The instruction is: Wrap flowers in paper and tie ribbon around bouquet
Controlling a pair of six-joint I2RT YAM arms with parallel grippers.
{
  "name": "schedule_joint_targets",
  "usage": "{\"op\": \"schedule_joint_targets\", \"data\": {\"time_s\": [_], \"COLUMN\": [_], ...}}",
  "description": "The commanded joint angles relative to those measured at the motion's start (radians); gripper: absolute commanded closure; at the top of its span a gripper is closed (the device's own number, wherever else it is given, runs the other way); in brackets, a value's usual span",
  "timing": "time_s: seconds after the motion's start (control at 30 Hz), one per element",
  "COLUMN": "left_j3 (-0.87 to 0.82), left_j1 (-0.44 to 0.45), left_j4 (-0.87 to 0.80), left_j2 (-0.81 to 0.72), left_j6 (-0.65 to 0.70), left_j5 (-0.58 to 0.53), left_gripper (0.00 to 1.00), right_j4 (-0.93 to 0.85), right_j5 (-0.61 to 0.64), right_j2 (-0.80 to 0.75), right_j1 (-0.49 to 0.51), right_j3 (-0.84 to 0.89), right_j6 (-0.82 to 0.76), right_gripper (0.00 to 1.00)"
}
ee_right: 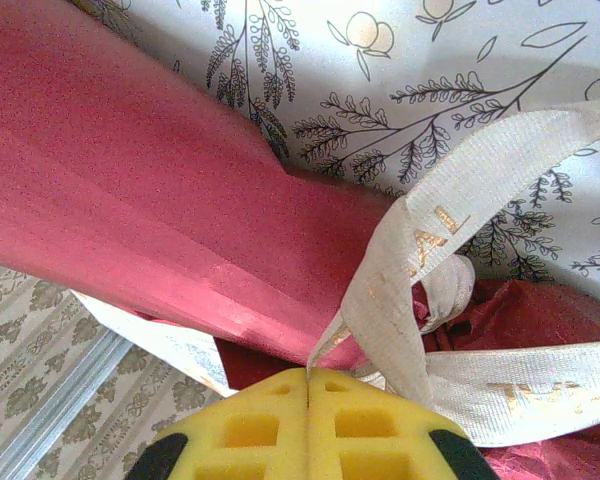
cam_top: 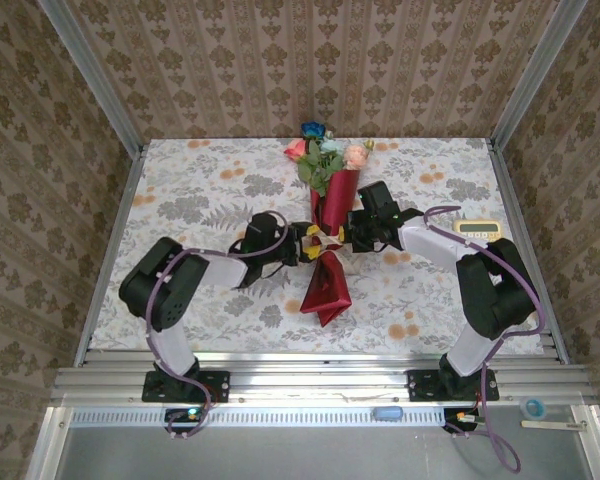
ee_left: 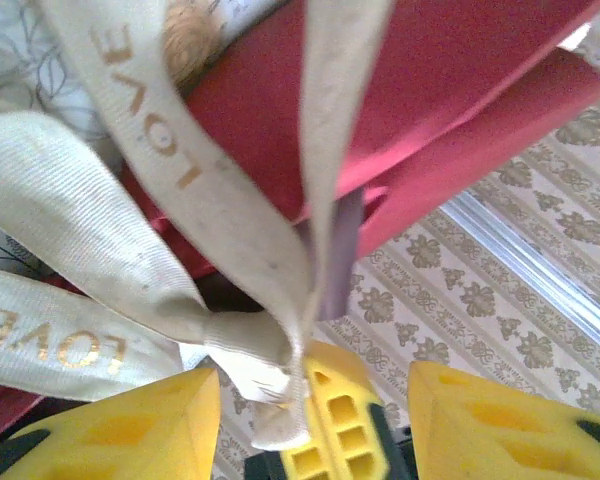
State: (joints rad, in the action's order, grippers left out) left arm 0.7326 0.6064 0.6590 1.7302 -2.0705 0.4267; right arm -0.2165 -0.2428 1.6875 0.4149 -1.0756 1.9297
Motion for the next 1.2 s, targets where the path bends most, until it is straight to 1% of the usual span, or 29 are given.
{"op": "schedule_joint_targets", "data": {"time_s": [0.0,0.1,0.17,0.27,0.5,0.57,0.67,0.87,0.97,1.03,1.07,1.13,1.17], "left_j3": [0.001,0.010,0.030,0.078,0.189,0.202,0.214,0.224,0.246,0.258,0.260,0.259,0.254], "left_j1": [-0.027,-0.041,-0.041,-0.033,-0.016,-0.012,-0.011,-0.013,-0.016,-0.016,-0.015,-0.014,-0.014], "left_j4": [-0.171,-0.226,-0.228,-0.241,-0.278,-0.288,-0.320,-0.361,-0.339,-0.332,-0.331,-0.329,-0.331], "left_j2": [-0.058,-0.064,-0.041,-0.008,0.068,0.081,0.092,0.103,0.135,0.153,0.159,0.161,0.157], "left_j6": [0.051,0.045,0.014,-0.020,-0.031,-0.033,-0.026,-0.014,-0.009,-0.007,-0.004,0.003,0.005], "left_j5": [0.033,0.034,0.042,0.037,0.032,0.029,0.036,0.038,0.038,0.039,0.038,0.037,0.035], "left_gripper": [0.45,0.40,0.39,0.39,0.42,0.46,0.56,0.61,0.68,0.75,0.81,0.96,1.00], "right_j4": [-0.030,-0.035,-0.036,-0.037,-0.033,-0.033,-0.032,-0.034,-0.037,-0.038,-0.036,-0.030,-0.025], "right_j5": [0.022,0.021,0.020,0.019,0.014,0.013,0.013,0.008,0.005,0.004,0.005,0.005,0.005], "right_j2": [-0.011,-0.011,-0.013,-0.017,-0.020,-0.021,-0.021,-0.017,-0.015,-0.015,-0.015,-0.015,-0.015], "right_j1": [-0.004,-0.002,-0.002,-0.001,-0.002,-0.002,-0.002,-0.002,0.000,0.000,0.000,-0.001,-0.002], "right_j3": [-0.020,-0.023,-0.020,-0.013,-0.005,-0.005,-0.004,-0.010,-0.013,-0.014,-0.014,-0.012,-0.013], "right_j6": [-0.017,-0.020,-0.022,-0.022,-0.024,-0.025,-0.025,-0.029,-0.032,-0.034,-0.034,-0.036,-0.038], "right_gripper": [1.00,1.00,1.00,1.00,1.00,1.00,1.00,1.00,1.00,1.00,1.00,1.00,1.00]}}
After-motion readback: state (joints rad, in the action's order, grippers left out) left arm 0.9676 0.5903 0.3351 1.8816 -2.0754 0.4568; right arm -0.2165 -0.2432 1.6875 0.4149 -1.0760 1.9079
